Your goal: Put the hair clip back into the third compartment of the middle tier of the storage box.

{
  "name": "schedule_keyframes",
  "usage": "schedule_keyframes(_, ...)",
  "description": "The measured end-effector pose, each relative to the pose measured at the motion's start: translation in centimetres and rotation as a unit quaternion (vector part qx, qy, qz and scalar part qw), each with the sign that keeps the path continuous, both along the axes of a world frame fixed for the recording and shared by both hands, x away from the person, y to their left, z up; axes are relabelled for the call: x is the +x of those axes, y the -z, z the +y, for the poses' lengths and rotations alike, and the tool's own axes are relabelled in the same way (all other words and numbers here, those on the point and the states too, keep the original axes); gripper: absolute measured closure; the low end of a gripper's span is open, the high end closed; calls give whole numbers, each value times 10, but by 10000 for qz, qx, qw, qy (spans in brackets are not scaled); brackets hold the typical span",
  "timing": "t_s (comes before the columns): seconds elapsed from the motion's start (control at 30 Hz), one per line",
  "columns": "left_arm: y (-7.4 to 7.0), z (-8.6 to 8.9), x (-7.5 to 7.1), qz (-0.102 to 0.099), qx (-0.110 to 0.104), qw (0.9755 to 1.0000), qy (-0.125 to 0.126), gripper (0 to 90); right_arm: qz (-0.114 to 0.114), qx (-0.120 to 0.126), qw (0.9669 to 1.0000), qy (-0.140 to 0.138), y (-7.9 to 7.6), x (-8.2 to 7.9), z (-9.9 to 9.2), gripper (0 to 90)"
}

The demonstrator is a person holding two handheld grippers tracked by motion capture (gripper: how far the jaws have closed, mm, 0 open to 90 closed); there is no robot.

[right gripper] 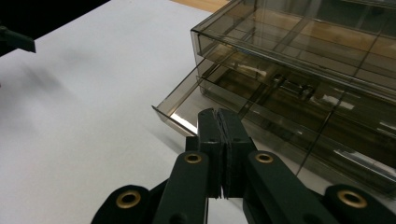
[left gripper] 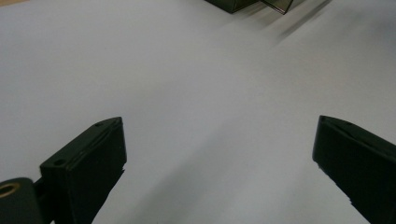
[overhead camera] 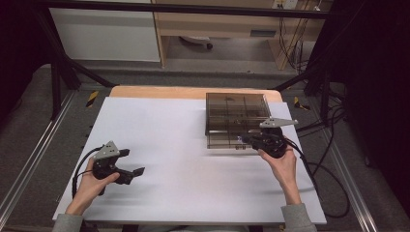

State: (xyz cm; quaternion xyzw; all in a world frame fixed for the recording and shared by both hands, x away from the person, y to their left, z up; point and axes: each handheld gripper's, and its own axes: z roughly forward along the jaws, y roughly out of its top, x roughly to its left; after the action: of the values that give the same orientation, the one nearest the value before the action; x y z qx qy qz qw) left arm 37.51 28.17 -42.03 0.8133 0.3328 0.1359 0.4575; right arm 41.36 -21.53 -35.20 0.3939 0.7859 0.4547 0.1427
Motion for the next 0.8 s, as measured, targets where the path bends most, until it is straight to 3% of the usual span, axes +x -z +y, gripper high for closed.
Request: schedule_keyframes(0.8,1,0,1,12,14,10000,-15,25,-35,-150,9991,388,3,20,-14,894)
